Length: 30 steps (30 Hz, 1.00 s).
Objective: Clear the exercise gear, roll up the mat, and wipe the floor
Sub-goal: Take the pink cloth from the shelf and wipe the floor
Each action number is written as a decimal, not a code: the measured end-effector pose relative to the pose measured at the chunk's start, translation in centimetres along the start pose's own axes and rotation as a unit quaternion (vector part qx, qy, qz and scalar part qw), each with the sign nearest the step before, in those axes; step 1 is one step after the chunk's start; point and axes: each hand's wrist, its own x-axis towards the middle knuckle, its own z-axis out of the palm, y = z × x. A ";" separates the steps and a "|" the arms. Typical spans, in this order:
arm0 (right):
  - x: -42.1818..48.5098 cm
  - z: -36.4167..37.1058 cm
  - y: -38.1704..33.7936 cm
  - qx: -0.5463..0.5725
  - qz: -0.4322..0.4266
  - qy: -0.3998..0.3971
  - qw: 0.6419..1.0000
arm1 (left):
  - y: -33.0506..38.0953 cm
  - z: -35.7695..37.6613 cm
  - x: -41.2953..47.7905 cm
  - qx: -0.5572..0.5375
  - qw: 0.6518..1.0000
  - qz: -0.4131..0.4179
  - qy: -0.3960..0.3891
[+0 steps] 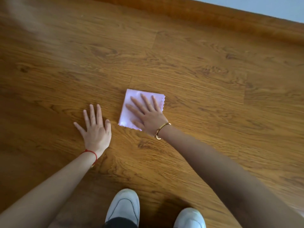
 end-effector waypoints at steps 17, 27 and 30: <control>-4.7 1.3 -2.0 0.006 0.058 0.010 0.998 | 2.9 -1.0 -2.9 -0.003 0.988 0.145 -0.042; -14.8 2.8 0.4 0.060 0.243 0.039 0.967 | 10.5 0.1 -3.1 -0.003 0.963 0.269 -0.030; -18.1 2.9 2.4 0.070 0.311 0.045 0.947 | 13.3 0.8 -3.7 0.004 0.948 0.317 -0.040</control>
